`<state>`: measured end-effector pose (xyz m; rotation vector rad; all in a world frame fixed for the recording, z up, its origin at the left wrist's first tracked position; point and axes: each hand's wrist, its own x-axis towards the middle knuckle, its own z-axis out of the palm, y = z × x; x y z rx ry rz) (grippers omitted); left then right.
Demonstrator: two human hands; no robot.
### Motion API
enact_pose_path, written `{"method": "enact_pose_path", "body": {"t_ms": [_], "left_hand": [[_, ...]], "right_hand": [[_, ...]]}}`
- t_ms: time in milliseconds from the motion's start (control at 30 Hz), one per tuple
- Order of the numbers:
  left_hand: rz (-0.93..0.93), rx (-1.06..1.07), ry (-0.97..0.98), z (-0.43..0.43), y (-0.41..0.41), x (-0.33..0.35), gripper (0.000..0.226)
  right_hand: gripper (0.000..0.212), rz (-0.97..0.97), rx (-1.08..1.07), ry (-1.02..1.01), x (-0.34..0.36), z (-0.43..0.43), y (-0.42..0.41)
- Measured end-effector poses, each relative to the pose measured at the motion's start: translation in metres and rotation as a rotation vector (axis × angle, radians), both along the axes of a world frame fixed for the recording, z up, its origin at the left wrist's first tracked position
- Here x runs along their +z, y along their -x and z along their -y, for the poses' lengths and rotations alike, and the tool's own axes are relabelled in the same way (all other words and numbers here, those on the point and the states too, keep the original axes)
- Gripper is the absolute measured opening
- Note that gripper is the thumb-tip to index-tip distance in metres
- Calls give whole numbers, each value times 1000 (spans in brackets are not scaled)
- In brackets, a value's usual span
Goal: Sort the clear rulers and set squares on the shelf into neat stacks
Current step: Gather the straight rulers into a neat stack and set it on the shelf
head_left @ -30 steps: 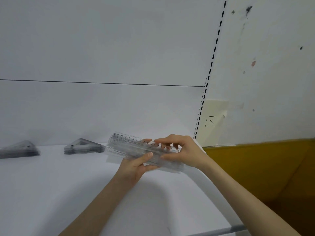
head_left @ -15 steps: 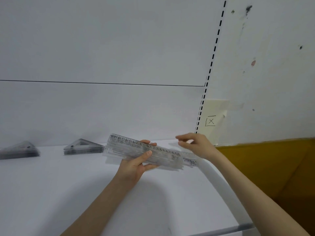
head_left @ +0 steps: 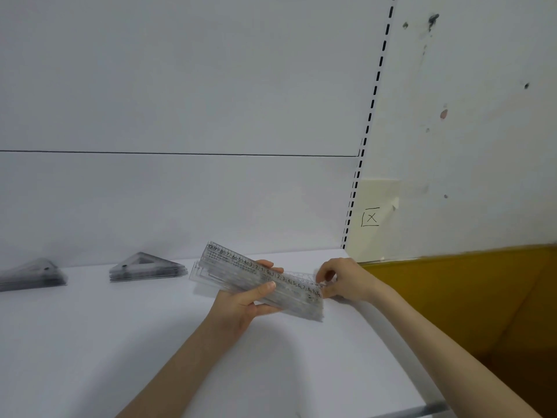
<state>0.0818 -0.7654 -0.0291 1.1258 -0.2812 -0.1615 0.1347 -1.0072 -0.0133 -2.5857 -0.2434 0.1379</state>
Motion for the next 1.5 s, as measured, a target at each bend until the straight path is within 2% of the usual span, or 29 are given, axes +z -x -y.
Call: {"method": "enact_pose_path", "body": {"t_ms": [67, 267, 433, 600, 800, 933, 1000, 1067, 1200, 1300, 1433, 1500], "left_hand": [[-5, -7, 4, 0, -1, -1, 36], [-7, -1, 18, 0, -2, -3, 35], [-12, -1, 23, 0, -2, -3, 36], [-26, -4, 37, -1, -4, -4, 35], [-39, -10, 48, 0, -4, -4, 38], [-37, -8, 58, 1, -5, -5, 38], [-35, 3, 60, 1, -6, -6, 38], [-37, 4, 78, 1, -6, -6, 44], [-29, 2, 120, 1, -6, -3, 71], [-20, -3, 157, 1, -5, -2, 67], [-29, -4, 198, -1, -5, 0, 84], [-7, -15, 204, -2, -5, -1, 72]], "right_hand": [[22, -20, 2, -9, 1, -1, 0], [35, -98, 18, 22, 2, -8, -3], [32, -152, 40, 72, 6, -11, -6], [21, -121, 41, 126, 8, -11, -10], [23, -54, -17, -183, 15, 0, -8], [33, 45, -33, -510, 31, -1, 5], [37, 72, 15, -658, 35, -7, 15], [33, 91, 96, -725, 36, -16, 25], [35, 141, 220, -693, 32, -33, 40], [39, 200, 242, -629, 27, -40, 44], [37, 280, 215, -549, 28, -46, 47], [37, 316, 230, -519, 30, -49, 48]]}}
